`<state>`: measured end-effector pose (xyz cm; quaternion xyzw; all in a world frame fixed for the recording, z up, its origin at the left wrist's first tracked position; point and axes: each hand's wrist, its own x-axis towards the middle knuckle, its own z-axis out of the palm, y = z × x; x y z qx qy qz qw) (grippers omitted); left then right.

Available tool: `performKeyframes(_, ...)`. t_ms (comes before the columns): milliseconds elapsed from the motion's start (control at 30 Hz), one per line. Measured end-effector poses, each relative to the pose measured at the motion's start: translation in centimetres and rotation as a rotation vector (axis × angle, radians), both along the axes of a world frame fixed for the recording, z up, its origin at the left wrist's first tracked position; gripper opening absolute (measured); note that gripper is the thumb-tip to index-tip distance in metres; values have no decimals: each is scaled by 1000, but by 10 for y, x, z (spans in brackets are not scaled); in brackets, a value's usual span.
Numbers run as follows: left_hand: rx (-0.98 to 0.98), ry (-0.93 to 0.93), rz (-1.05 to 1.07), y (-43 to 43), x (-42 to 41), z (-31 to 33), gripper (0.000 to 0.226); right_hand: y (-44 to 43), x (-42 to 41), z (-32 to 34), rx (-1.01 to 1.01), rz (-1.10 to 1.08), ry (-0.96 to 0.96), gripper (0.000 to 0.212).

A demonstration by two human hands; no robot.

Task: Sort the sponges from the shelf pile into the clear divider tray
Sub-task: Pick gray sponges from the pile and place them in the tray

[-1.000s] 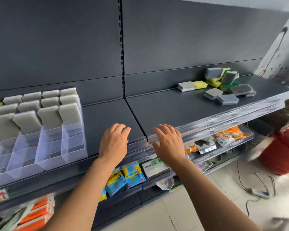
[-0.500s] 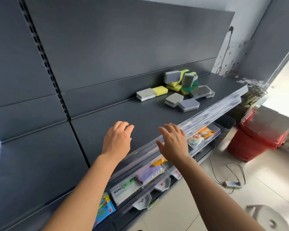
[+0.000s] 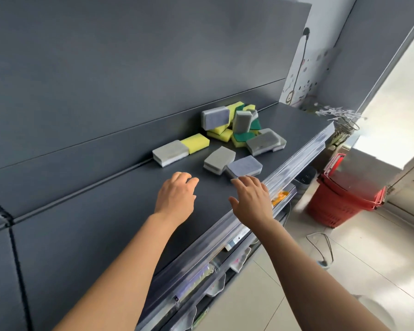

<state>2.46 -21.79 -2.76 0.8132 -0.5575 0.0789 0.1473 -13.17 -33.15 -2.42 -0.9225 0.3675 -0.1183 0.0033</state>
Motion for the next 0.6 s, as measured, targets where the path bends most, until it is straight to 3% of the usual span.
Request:
performKeyframes(167, 80, 19, 62, -56, 5, -5, 45, -54, 12, -4, 45, 51, 42, 51)
performKeyframes(433, 143, 252, 356, -135, 8, -14, 68, -132, 31, -16, 67, 295, 107, 64)
performKeyframes(600, 88, 372, 523, -157, 4, -22, 59, -159, 40, -19, 46, 399, 36, 49)
